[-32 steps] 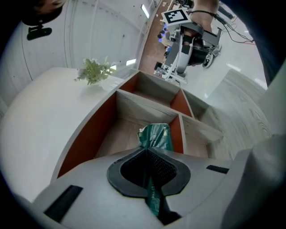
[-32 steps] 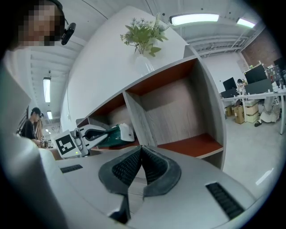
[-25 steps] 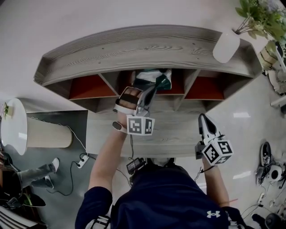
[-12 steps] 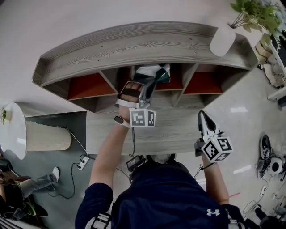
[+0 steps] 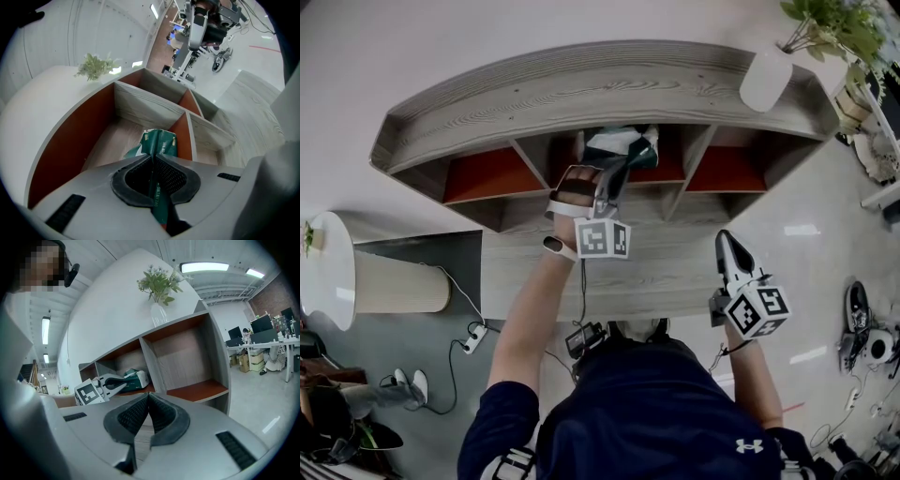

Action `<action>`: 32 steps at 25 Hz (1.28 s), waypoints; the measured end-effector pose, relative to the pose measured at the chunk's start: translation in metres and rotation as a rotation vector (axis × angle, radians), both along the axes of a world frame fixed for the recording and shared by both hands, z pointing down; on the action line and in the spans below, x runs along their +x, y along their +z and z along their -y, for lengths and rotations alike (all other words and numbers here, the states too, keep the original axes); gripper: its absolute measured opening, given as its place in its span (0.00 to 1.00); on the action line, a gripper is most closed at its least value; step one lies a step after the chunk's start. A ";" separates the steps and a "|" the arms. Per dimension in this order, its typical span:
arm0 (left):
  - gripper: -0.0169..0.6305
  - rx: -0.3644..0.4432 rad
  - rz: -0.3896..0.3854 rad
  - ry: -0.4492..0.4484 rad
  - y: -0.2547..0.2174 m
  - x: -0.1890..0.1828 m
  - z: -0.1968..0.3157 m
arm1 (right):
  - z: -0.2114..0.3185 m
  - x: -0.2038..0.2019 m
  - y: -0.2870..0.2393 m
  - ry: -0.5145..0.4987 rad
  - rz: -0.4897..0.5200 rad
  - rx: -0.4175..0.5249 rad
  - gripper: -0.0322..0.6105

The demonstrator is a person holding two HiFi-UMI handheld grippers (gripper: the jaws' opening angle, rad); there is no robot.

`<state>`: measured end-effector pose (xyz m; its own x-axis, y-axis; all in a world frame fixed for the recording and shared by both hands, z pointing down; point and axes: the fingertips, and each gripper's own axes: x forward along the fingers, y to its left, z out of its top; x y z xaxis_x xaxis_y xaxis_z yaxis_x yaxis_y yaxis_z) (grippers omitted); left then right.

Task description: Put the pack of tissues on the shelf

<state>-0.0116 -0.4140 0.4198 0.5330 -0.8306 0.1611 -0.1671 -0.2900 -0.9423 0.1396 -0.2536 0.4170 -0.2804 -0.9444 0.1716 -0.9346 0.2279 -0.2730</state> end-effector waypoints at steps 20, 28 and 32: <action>0.23 -0.024 -0.383 -0.059 -0.095 -0.049 -0.055 | 0.001 -0.011 -0.004 -0.067 0.001 0.011 0.07; 0.20 -0.105 -0.607 -0.030 -0.158 -0.088 -0.106 | 0.000 -0.021 -0.003 -0.106 0.009 0.013 0.07; 0.19 -0.143 -0.682 -0.056 -0.165 -0.106 -0.126 | -0.001 -0.024 -0.006 -0.120 0.006 0.021 0.07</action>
<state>-0.1175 -0.2885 0.2545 0.5112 -0.8553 -0.0845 -0.7258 -0.3770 -0.5754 0.1153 -0.2531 0.4111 -0.3927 -0.9073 0.1504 -0.8985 0.3437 -0.2730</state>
